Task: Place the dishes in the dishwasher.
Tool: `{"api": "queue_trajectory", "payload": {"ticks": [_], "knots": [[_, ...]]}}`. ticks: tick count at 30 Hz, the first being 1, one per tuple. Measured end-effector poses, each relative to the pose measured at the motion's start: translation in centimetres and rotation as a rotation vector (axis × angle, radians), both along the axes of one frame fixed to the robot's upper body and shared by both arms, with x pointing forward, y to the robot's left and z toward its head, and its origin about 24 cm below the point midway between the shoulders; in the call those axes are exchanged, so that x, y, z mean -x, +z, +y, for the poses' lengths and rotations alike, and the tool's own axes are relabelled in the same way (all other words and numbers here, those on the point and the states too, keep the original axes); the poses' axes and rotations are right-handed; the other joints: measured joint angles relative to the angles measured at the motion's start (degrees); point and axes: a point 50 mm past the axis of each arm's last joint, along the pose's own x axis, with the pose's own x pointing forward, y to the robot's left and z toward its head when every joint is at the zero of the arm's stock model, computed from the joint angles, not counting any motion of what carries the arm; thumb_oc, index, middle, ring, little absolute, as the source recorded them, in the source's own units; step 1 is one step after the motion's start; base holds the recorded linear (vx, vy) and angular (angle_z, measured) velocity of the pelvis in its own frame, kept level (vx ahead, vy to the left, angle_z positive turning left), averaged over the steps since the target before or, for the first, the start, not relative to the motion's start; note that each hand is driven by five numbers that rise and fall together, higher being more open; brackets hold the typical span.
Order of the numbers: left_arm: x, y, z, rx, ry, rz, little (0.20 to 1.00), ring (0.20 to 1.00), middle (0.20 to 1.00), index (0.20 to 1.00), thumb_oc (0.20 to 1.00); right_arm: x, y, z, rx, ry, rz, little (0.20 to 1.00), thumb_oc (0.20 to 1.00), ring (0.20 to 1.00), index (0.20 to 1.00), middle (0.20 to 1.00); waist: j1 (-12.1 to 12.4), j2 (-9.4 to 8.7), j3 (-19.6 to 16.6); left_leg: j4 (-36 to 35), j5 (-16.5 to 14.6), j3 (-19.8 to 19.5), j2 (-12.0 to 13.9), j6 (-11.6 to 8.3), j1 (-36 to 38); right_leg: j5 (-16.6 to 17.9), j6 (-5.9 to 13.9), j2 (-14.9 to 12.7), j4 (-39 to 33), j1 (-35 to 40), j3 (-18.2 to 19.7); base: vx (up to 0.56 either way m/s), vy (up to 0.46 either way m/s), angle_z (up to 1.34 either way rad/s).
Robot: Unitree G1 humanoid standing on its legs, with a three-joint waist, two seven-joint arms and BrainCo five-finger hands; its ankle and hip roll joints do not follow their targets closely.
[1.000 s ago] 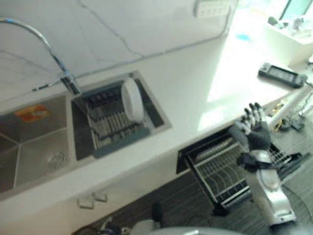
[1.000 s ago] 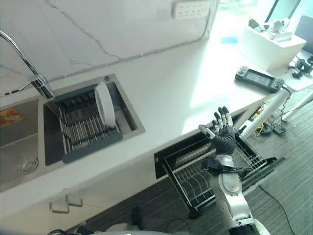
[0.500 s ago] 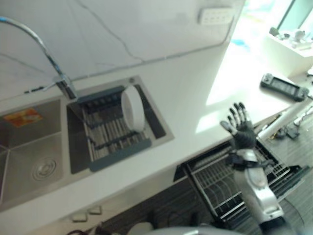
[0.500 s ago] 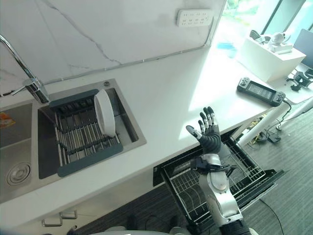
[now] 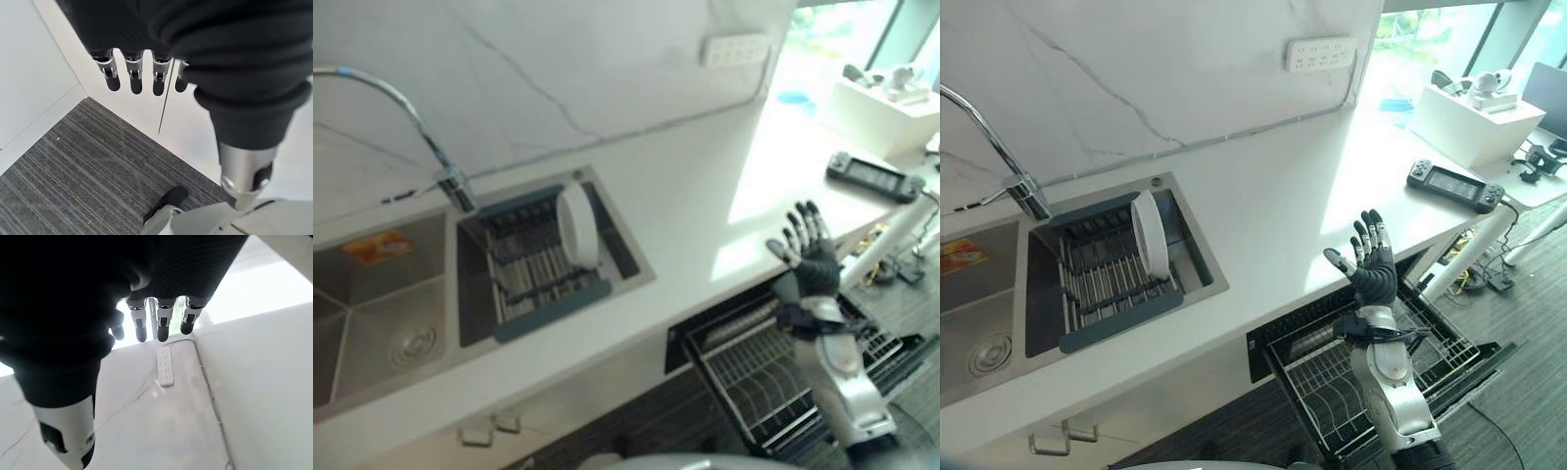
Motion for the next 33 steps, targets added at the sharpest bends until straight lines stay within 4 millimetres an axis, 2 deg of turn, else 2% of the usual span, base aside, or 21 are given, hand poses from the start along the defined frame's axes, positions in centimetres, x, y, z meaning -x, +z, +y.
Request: {"api": "queue_trajectory", "payload": {"ticks": [2, 4, 5, 6, 7, 9, 10, 11, 12, 13, 14, 15, 16, 17, 19, 20, 22, 24, 26, 29, 33], "knots": [[0.1, 0.0, 0.0, 0.005, -0.001, 0.007, 1.000, 1.000, 1.000, 1.000, 1.000, 0.0, -0.1, -0.1, 0.004, -0.001, 0.007, 1.000, 1.000, 1.000, 1.000, 1.000, 0.02, 0.44, -0.18, 0.49, -0.18, -0.50, -0.07, 0.23, -0.11, -0.78, -0.25, 0.16, 0.03, 0.28, -0.30, -0.01, 0.121, 0.28], [0.1, 0.0, 0.2, 0.005, 0.004, 0.013, 1.000, 1.000, 1.000, 1.000, 1.000, 0.1, -0.2, -0.2, 0.009, -0.003, 0.012, 1.000, 1.000, 1.000, 1.000, 1.000, -1.13, -0.52, 0.36, 7.46, -0.87, -5.79, -1.10, -0.90, -2.97, -2.94, -1.51, -0.58, 0.14, 0.76, 0.79, -0.02, 0.263, 0.36], [0.2, -0.1, -0.1, 0.015, 0.004, 0.015, 1.000, 1.000, 1.000, 1.000, 1.000, -0.1, 0.0, 0.1, 0.017, 0.022, 0.005, 1.000, 1.000, 1.000, 1.000, 1.000, -0.01, -1.70, 1.01, 11.94, -2.88, -10.46, -1.41, -1.16, -5.18, -2.54, -2.29, -2.04, 1.42, 0.48, 2.16, -0.01, 0.438, -0.27], [0.7, -0.2, -0.3, 0.021, 0.009, 0.035, 1.000, 1.000, 1.000, 1.000, 1.000, -0.2, 0.2, 0.3, 0.020, 0.033, -0.006, 1.000, 1.000, 1.000, 1.000, 1.000, 0.46, -1.44, 1.03, 12.89, -3.73, -11.75, -0.35, -0.92, -5.59, -2.30, -1.99, -2.40, 1.56, 0.43, 2.99, 0.03, 0.415, -0.58], [0.8, -0.3, -0.3, 0.026, 0.008, 0.046, 1.000, 1.000, 1.000, 1.000, 1.000, -0.3, 0.4, 0.2, 0.024, 0.032, -0.015, 1.000, 1.000, 1.000, 1.000, 1.000, 0.13, -0.78, 1.05, 11.99, -3.84, -10.34, 1.79, -1.14, -5.83, -2.23, -1.62, -2.54, 1.60, 0.04, 3.24, 0.05, 0.385, -0.27], [0.2, -0.4, -0.2, 0.023, -0.005, 0.058, 1.000, 1.000, 1.000, 1.000, 1.000, -0.3, 0.6, -0.4, 0.049, 0.014, -0.019, 1.000, 1.000, 1.000, 1.000, 1.000, -1.33, 1.01, 1.35, 9.28, -4.41, -3.30, 6.61, -2.09, -6.11, -1.79, 0.40, -3.39, 1.10, 0.47, 0.06, 0.05, 0.216, 0.15], [-0.1, -0.3, -0.2, 0.023, -0.006, 0.050, 1.000, 1.000, 1.000, 1.000, 1.000, 0.0, 0.5, -1.2, 0.058, -0.014, -0.008, 1.000, 1.000, 1.000, 1.000, 1.000, -2.40, 1.59, 1.41, 7.78, -1.67, -2.08, 6.46, -4.34, -5.79, -2.06, 1.99, -3.95, 0.99, 1.37, -0.19, 0.07, 0.253, 0.19], [-0.3, -0.2, 0.4, 0.011, -0.013, 0.040, 1.000, 1.000, 1.000, 1.000, 1.000, 0.2, 0.2, -1.3, 0.052, -0.021, 0.005, 1.000, 1.000, 1.000, 1.000, 1.000, -2.76, -0.29, 1.35, 5.86, -1.03, -1.26, 4.08, -3.83, -4.75, -2.68, 2.18, -6.15, 0.92, 1.56, 1.36, 0.10, 0.350, 0.15], [-0.9, 0.0, 0.7, 0.002, -0.020, 0.026, 1.000, 1.000, 1.000, 1.000, 1.000, 0.6, 0.0, -1.6, 0.051, -0.031, 0.013, 1.000, 1.000, 1.000, 1.000, 1.000, -2.86, -1.11, 1.18, 5.21, -1.19, -0.62, 2.69, -3.43, -4.55, -3.02, 2.80, -7.42, 1.13, 1.34, 2.02, 0.04, 0.171, 0.03], [-1.7, 0.2, 1.4, -0.014, -0.013, 0.005, 1.000, 1.000, 1.000, 1.000, 1.000, 1.3, -0.6, -1.9, 0.018, -0.055, 0.027, 1.000, 1.000, 1.000, 1.000, 1.000, -2.73, -3.19, 1.88, 5.57, -0.69, -0.18, 0.73, -1.52, -4.07, -2.45, 2.84, -9.63, 3.05, -0.11, 2.08, -0.02, 0.128, -0.05], [-1.7, 0.4, 1.7, -0.022, -0.013, -0.001, 1.000, 1.000, 1.000, 1.000, 1.000, 1.4, -0.7, -1.6, -0.021, -0.058, 0.026, 1.000, 1.000, 1.000, 1.000, 1.000, -2.39, -3.80, 2.59, 6.06, -1.53, 0.24, 0.44, -0.57, -4.35, -1.88, 3.76, -10.55, 5.44, -0.87, 2.58, -0.08, 0.027, -0.25], [-1.4, 0.4, 2.0, -0.023, -0.014, 0.008, 1.000, 1.000, 1.000, 1.000, 1.000, 1.4, -0.9, -0.6, -0.040, -0.017, 0.038, 1.000, 1.000, 1.000, 1.000, 1.000, -2.68, -3.83, 2.76, 4.07, -0.78, 1.49, 0.41, 0.31, -3.23, 0.06, 2.12, -10.41, 6.72, -2.48, 1.68, -0.11, -0.021, -0.62], [-0.6, 0.3, 1.8, -0.015, -0.013, 0.023, 1.000, 1.000, 1.000, 1.000, 1.000, 1.0, -0.5, 0.5, -0.051, 0.031, 0.022, 1.000, 1.000, 1.000, 1.000, 1.000, -2.16, -3.47, 3.13, 2.41, 0.65, 3.45, 0.67, 0.48, -2.71, 1.91, 1.75, -10.15, 7.18, -4.24, 0.02, -0.09, -0.073, -0.54], [-0.7, 0.3, 1.7, -0.012, -0.019, 0.017, 1.000, 1.000, 1.000, 1.000, 1.000, 0.6, -0.3, 1.3, -0.061, 0.058, 0.010, 1.000, 1.000, 1.000, 1.000, 1.000, -1.71, -3.72, 3.19, 2.06, 0.89, 3.96, 1.08, 0.70, -2.75, 1.83, 2.30, -9.92, 6.74, -4.17, -2.30, -0.06, -0.095, -0.47], [-1.3, 0.4, 1.7, -0.021, -0.014, -0.003, 1.000, 1.000, 1.000, 1.000, 1.000, 0.0, 0.1, 3.1, -0.059, 0.134, -0.009, 1.000, 1.000, 1.000, 1.000, 1.000, 0.94, -3.95, 3.10, 1.30, 0.97, 4.42, 1.81, 0.56, -2.35, 1.62, 2.81, -8.61, 3.20, -2.51, -4.67, -0.03, -0.072, -0.15], [-1.7, 0.4, 1.7, -0.014, 0.010, -0.018, 1.000, 1.000, 1.000, 1.000, 1.000, -0.2, 0.4, 3.5, -0.057, 0.157, -0.022, 1.000, 1.000, 1.000, 1.000, 1.000, 1.68, -4.24, 3.03, 0.52, 1.18, 4.23, 1.32, 0.24, -1.87, 1.92, 3.01, -8.08, 2.17, -1.23, -4.32, 0.00, -0.058, 0.05], [-2.0, 0.5, 1.7, -0.014, 0.024, -0.028, 1.000, 1.000, 1.000, 1.000, 1.000, -0.6, 1.0, 3.7, -0.051, 0.158, -0.046, 1.000, 1.000, 1.000, 1.000, 1.000, 2.41, -4.86, 2.76, 0.35, 1.37, 3.99, 0.63, -0.35, -1.81, 1.23, 4.11, -8.10, 0.02, 0.64, -4.89, 0.02, -0.042, 0.08], [-1.6, 0.3, 1.2, 0.000, 0.025, -0.022, 1.000, 1.000, 1.000, 1.000, 1.000, -0.7, 0.9, 3.3, -0.047, 0.134, -0.040, 1.000, 1.000, 1.000, 1.000, 1.000, 1.82, -2.93, 2.91, 0.33, 1.66, 3.24, 1.62, -1.27, -1.79, 0.79, 4.05, -6.71, 0.03, 0.92, -5.42, 0.02, -0.017, 0.04], [-0.7, 0.2, 1.0, 0.003, 0.031, -0.006, 1.000, 1.000, 1.000, 1.000, 1.000, -0.8, 0.4, 2.7, -0.028, 0.112, -0.015, 1.000, 1.000, 1.000, 1.000, 1.000, 1.43, -1.84, 2.80, 0.31, 1.90, 3.21, 2.91, -1.85, -1.77, 0.49, 3.64, -5.45, 0.02, 0.92, -5.41, 0.01, -0.003, -0.02], [-0.2, 0.2, 1.2, 0.000, 0.063, -0.002, 1.000, 1.000, 1.000, 1.000, 1.000, -0.6, 0.2, 1.7, -0.016, 0.079, -0.004, 1.000, 1.000, 1.000, 1.000, 1.000, 1.18, -1.79, 2.73, -0.01, 2.12, 3.23, 3.69, -2.31, -1.73, 0.12, 3.16, -4.62, 0.02, 1.00, -5.49, 0.00, 0.000, 0.00], [0.0, 0.2, 1.2, -0.008, 0.065, -0.003, 1.000, 1.000, 1.000, 1.000, 1.000, -0.6, 0.2, 1.9, -0.013, 0.092, -0.003, 1.000, 1.000, 1.000, 1.000, 1.000, 1.56, -2.21, 2.48, 0.02, 2.15, 2.96, 3.52, -2.32, -1.57, 0.13, 3.16, -4.77, 0.02, 1.29, -5.60, 0.00, -0.019, 0.03]]}}
